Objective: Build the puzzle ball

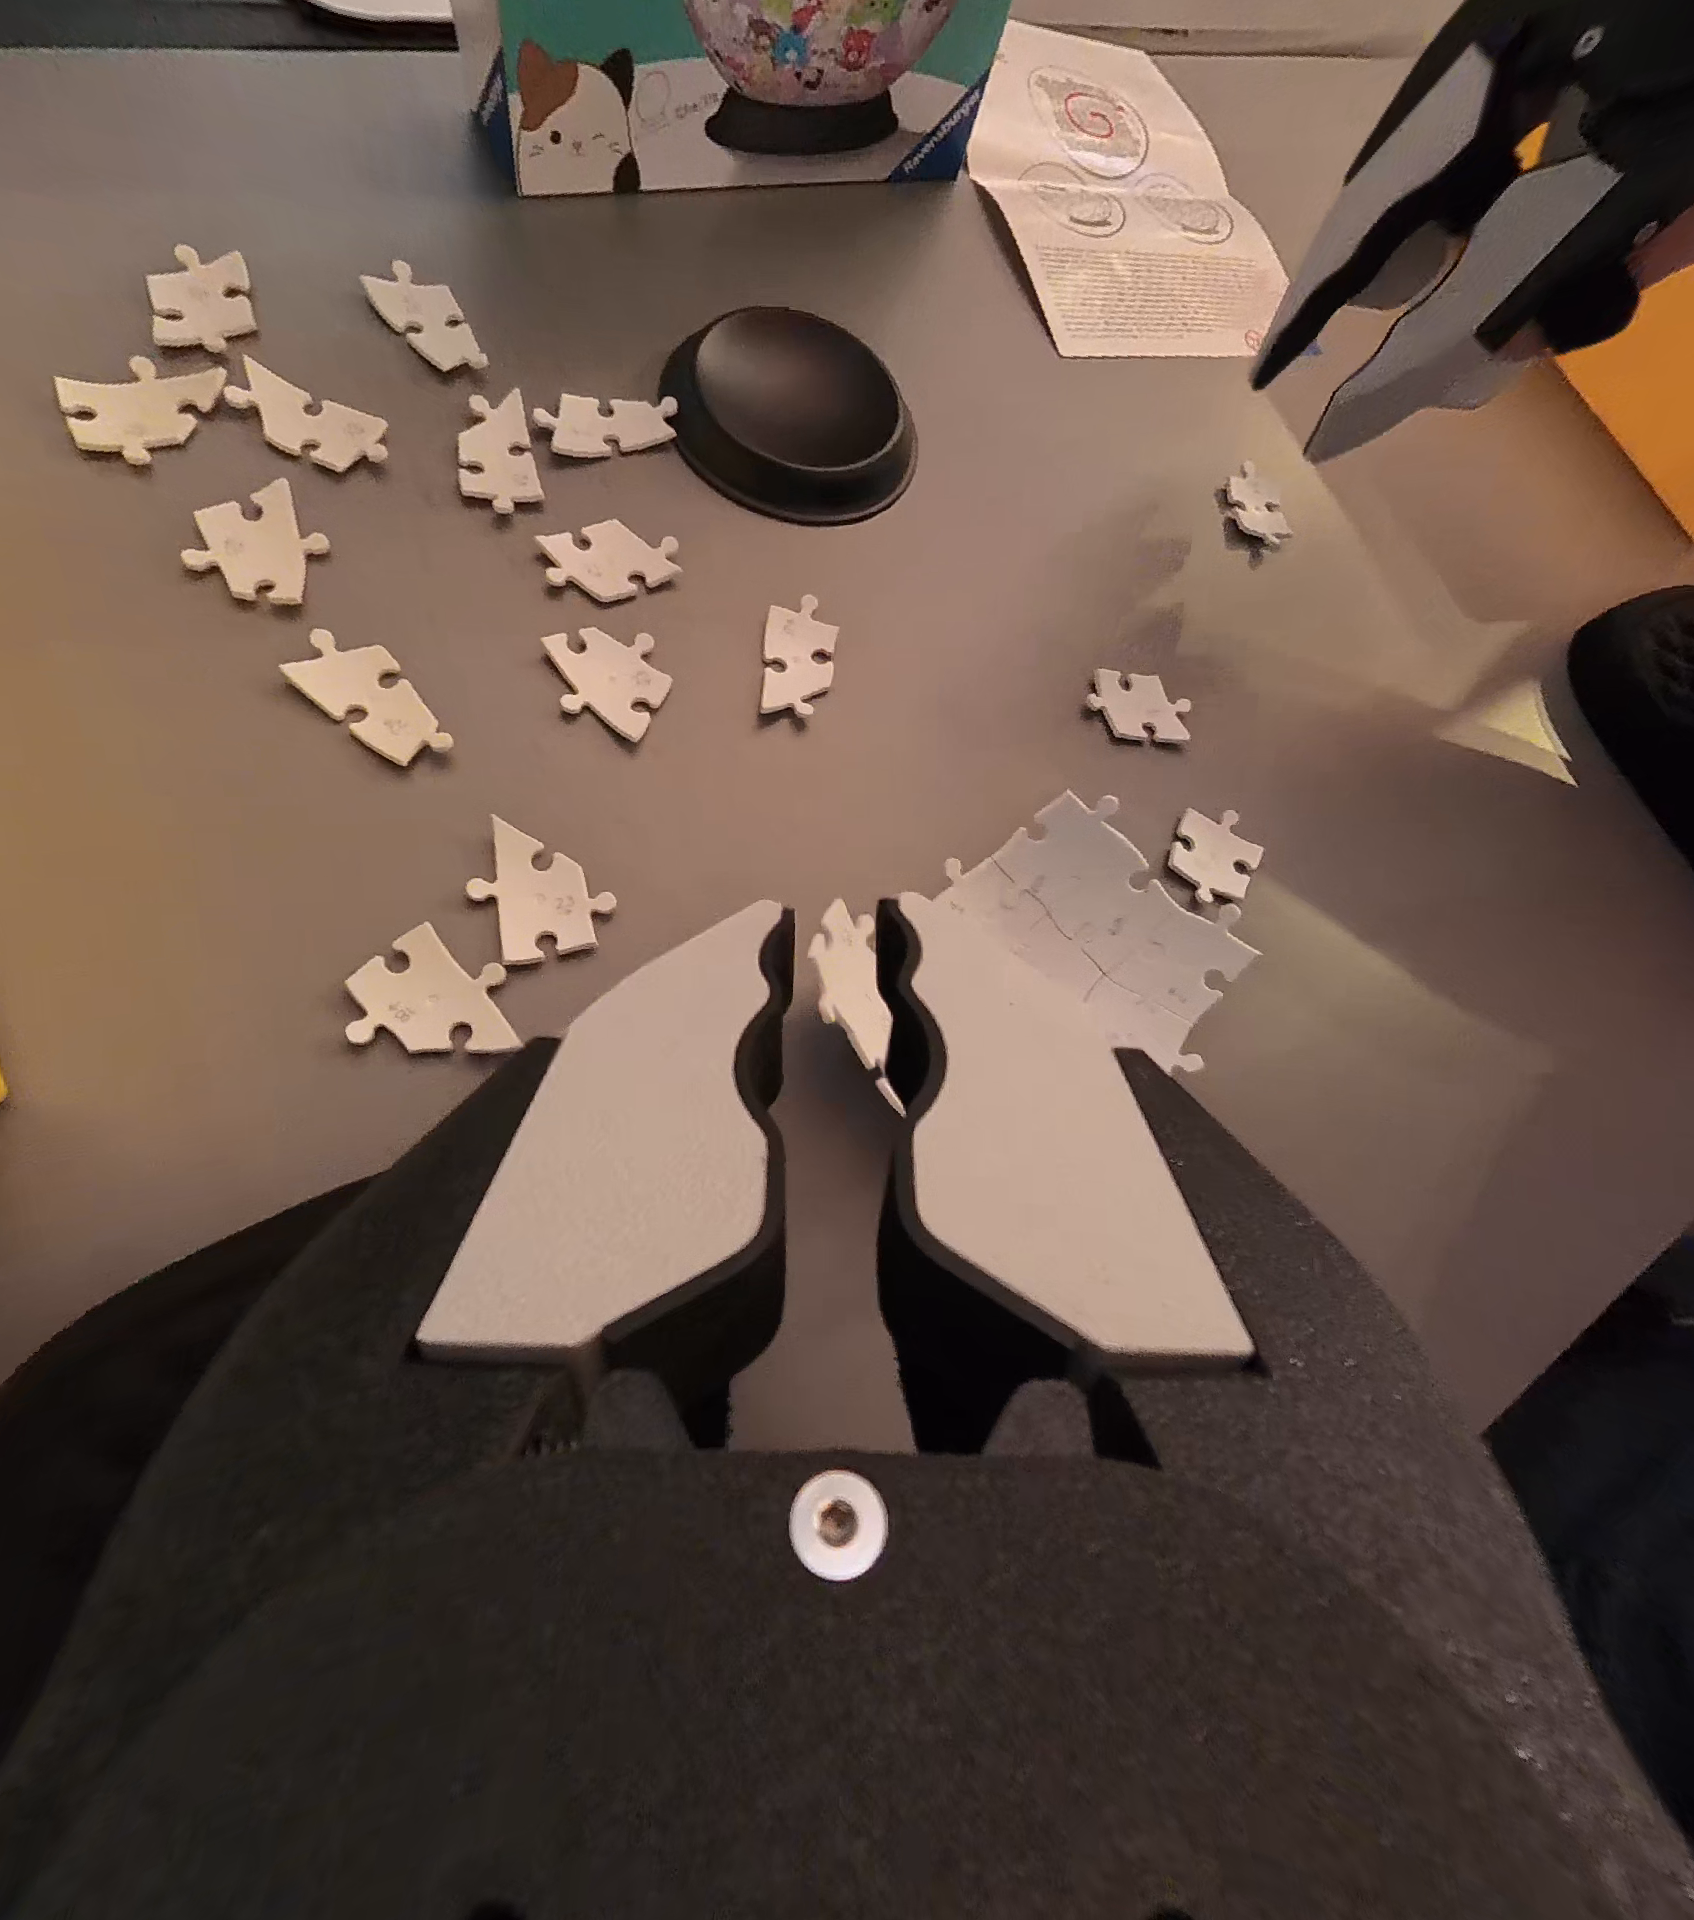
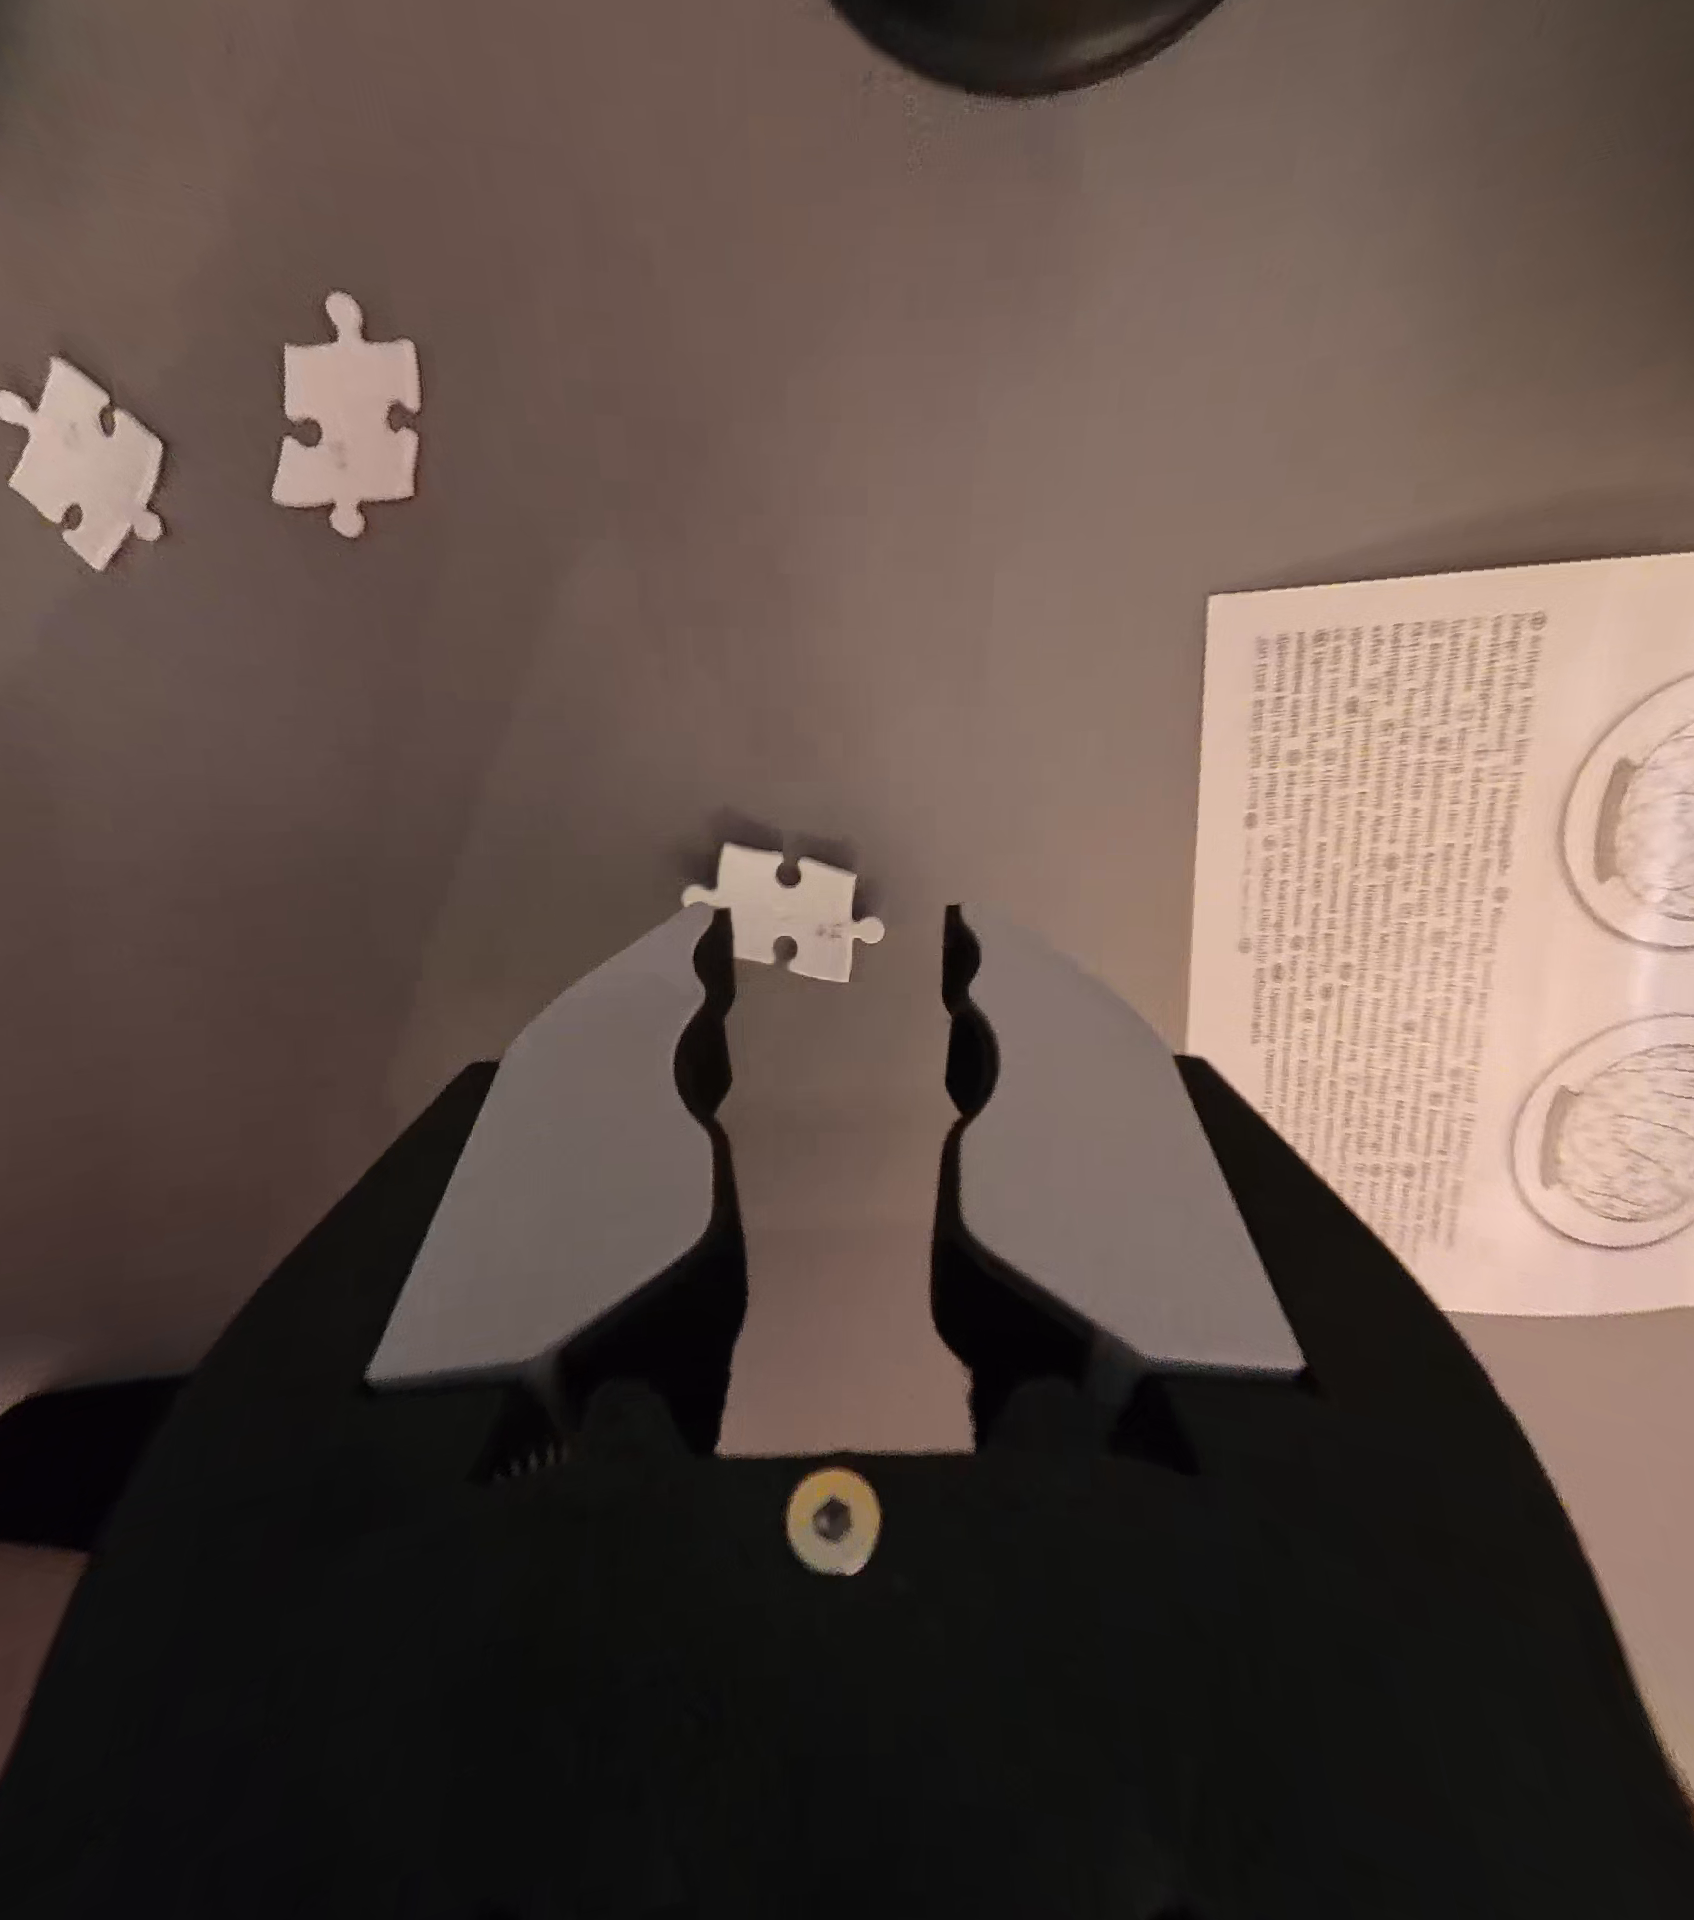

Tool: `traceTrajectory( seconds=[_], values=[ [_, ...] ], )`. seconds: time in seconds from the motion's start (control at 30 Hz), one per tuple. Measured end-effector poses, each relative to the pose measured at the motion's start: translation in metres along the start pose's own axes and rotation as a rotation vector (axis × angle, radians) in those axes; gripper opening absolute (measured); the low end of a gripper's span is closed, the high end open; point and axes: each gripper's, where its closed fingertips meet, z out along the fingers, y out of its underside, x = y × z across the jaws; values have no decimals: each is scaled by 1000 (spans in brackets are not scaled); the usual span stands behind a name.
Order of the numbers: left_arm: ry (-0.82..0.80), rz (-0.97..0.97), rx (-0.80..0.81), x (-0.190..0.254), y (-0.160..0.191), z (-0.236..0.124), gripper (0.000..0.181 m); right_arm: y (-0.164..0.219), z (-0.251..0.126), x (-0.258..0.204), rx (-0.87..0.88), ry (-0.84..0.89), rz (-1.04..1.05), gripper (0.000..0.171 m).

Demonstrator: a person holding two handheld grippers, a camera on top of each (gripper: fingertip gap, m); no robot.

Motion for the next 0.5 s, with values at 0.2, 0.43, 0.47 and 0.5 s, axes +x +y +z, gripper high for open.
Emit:
traceTrajectory(
  seconds=[0.2, 0.43, 0.47, 0.5],
  values=[
    [31, -9, 29, 2, 9, -20, 14, 10, 11, -5, -92, 92, -21, 47],
    [40, -6, 57, 1, 19, -41, 14, 15, 23, -12, -26, 132, 43, 38],
    [48, -8, 64, 1, 20, -42, 14, 13, 23, -11, 0, 142, 47, 34],
    [59, -14, 70, 0, 21, -43, 14, 11, 24, -11, 24, 141, 51, 32]
  ],
)
